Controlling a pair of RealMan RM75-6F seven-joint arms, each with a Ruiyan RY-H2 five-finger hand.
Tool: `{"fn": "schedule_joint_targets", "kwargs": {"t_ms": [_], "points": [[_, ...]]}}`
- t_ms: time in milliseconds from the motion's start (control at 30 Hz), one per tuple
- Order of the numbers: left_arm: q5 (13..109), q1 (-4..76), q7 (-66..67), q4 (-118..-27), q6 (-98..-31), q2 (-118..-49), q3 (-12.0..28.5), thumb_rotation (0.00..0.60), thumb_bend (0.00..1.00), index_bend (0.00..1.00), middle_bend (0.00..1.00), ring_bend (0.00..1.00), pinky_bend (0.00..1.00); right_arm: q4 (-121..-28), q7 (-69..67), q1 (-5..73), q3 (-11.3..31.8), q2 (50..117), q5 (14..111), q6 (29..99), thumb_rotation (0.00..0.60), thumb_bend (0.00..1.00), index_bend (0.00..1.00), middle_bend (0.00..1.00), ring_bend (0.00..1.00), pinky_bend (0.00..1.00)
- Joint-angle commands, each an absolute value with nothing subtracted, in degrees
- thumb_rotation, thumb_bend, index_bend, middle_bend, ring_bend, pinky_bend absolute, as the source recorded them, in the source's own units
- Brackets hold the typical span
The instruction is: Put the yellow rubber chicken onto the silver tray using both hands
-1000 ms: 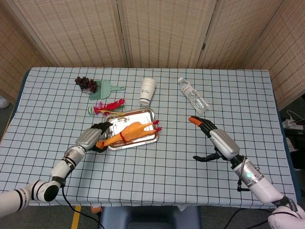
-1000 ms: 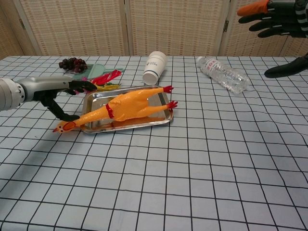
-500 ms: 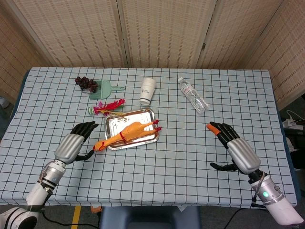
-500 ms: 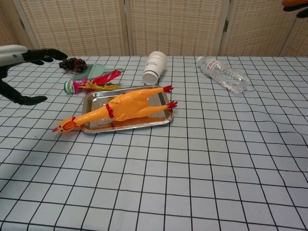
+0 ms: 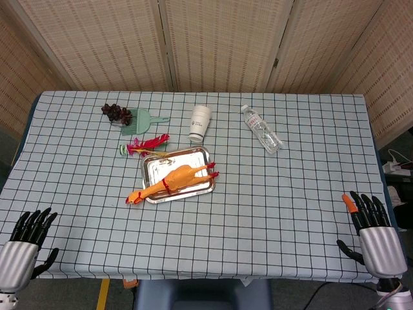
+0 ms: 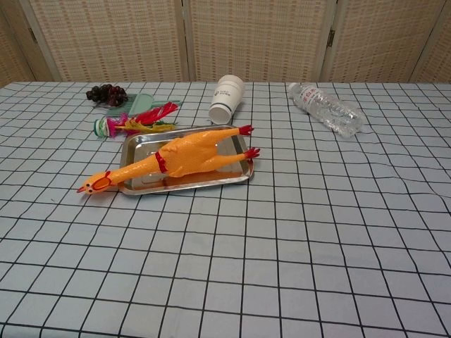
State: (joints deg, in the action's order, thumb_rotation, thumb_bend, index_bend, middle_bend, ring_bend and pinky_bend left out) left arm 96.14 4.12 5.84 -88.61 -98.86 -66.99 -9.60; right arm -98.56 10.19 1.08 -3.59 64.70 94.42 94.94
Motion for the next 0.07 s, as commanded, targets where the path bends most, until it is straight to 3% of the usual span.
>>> {"fn": "schedule_joint_targets", "kwargs": {"t_ms": [33,67], "points": [[97.6,3.6,4.5,-89.5,-98.5,-66.6,-10.4,0.6,0.36,0.0,0.0,0.0,0.02,-98.4,8.5,0.3,-3.8,64.6,94.9,95.2,0.6,0.1,0.0,0.0,0.0,0.0],[97.5,3.5,4.3,-89.5,-98.2,-66.6,-10.2,0.6,0.36,0.0,0.0,0.0,0.02,-98.5,8.2,0.2,-3.7,64.3,95.1,95.2,0.6,0.1,0.0,0.0,0.0,0.0]]}}
